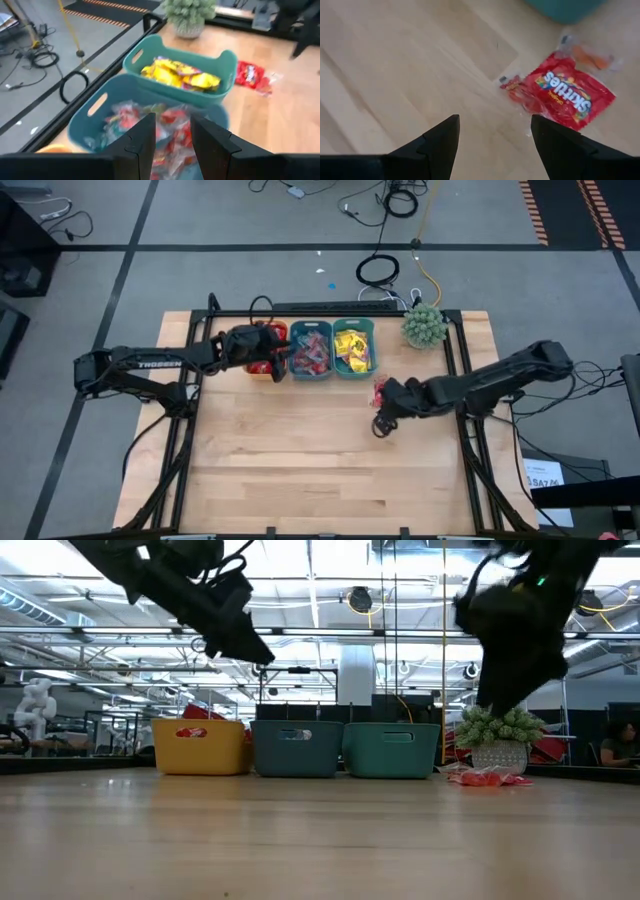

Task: Sort candy
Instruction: Put the transparent red candy into the blue bin

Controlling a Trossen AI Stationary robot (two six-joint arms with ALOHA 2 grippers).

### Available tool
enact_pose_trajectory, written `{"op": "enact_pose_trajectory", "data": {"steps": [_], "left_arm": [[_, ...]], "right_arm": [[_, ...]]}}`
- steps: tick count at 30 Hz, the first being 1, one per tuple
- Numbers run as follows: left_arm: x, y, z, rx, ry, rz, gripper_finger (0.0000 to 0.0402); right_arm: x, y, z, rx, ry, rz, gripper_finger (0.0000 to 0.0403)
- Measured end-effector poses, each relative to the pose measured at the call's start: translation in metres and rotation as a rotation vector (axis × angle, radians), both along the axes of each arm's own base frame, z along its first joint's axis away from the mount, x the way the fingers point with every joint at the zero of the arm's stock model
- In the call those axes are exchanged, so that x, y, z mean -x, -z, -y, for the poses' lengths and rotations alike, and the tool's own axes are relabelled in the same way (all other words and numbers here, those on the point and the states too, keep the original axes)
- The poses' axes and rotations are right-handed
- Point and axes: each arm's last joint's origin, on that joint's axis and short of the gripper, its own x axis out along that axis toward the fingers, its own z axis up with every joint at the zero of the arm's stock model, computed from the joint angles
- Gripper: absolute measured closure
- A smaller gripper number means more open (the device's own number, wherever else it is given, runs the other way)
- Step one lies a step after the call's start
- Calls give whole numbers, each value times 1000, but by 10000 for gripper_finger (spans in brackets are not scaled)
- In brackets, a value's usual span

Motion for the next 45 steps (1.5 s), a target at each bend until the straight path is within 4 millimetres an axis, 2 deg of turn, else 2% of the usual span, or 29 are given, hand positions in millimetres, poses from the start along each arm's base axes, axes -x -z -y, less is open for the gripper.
{"op": "enact_pose_trajectory", "data": {"steps": [8, 12, 15, 19, 24, 26, 27, 32, 38, 42, 45], "left_arm": [[-4, -11, 0, 7, 38, 38, 269], [-4, -11, 0, 8, 38, 37, 269], [-4, -11, 1, 35, 28, 48, 269], [-4, -11, 1, 101, -5, 76, 269], [-4, -11, 1, 125, -17, 85, 269], [-4, -11, 1, 124, -16, 85, 269], [-4, -11, 1, 118, -14, 83, 269], [-4, -11, 1, 117, -13, 82, 269], [-4, -11, 1, 116, -13, 83, 269], [-4, -11, 1, 116, -14, 83, 269], [-4, -11, 1, 116, -14, 83, 269]], "right_arm": [[-21, 40, 29, -68, -32, -202, 165], [-28, 57, 37, -88, -35, -259, 168], [-31, 68, 41, -88, -27, -300, 185], [-34, 74, 43, -103, -38, -319, 234], [-31, 68, 42, -106, -42, -308, 340], [-27, 60, 43, -104, -44, -315, 381], [-28, 53, 43, -101, -49, -303, 390], [-35, 15, 43, -85, -62, -306, 383], [-68, -51, 49, 57, -199, -107, 399], [-90, -95, 72, 197, -204, 116, 399], [-99, -112, 100, 251, -166, 253, 399]]}}
